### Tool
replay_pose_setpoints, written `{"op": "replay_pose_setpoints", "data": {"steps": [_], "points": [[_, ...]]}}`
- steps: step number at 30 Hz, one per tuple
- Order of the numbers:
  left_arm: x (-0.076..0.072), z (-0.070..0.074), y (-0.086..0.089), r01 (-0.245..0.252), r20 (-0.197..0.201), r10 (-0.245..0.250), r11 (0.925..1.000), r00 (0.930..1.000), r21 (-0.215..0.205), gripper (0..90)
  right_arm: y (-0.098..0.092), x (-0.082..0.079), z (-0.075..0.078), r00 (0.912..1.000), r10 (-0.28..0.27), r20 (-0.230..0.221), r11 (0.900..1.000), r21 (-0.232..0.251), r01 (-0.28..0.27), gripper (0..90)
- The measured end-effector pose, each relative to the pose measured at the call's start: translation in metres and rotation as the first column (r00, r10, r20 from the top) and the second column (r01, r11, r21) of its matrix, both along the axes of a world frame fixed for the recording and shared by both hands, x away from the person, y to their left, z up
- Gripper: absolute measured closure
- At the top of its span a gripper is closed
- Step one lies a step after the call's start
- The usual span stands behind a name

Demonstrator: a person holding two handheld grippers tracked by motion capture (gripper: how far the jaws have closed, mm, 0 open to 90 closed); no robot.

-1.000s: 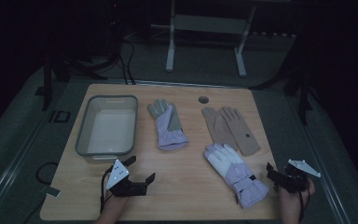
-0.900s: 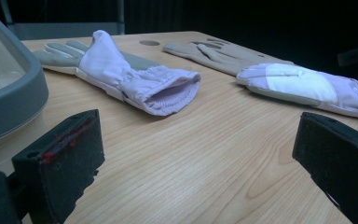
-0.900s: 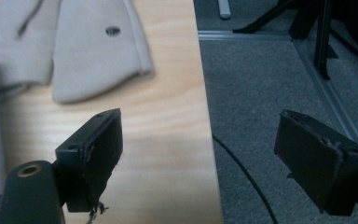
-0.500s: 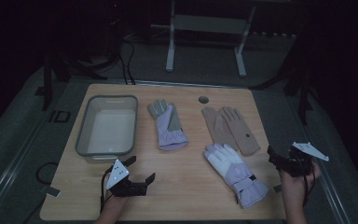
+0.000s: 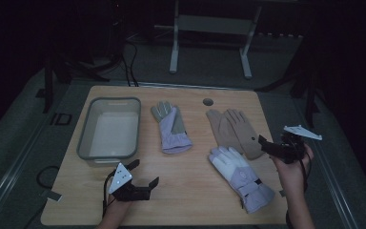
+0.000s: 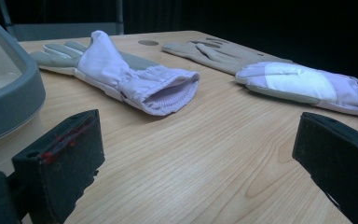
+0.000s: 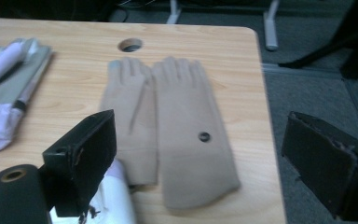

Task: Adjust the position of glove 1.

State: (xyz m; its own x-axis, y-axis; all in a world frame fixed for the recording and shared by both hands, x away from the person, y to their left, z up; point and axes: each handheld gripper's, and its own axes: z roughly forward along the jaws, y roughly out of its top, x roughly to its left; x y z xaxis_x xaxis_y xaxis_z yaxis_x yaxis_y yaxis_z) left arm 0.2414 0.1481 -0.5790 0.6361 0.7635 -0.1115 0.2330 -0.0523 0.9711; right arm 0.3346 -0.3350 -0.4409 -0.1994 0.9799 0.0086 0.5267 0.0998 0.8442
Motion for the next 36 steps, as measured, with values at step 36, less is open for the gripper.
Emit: {"op": "replay_pose_setpoints", "data": {"steps": [36], "points": [[0.0,0.0,-0.002,0.025,0.002,-0.025,0.9997,0.9997,0.007,2.1,0.19,0.071,0.014,0.9274,0.367,-0.073,0.93,0.018,-0.366,15.5]]}}
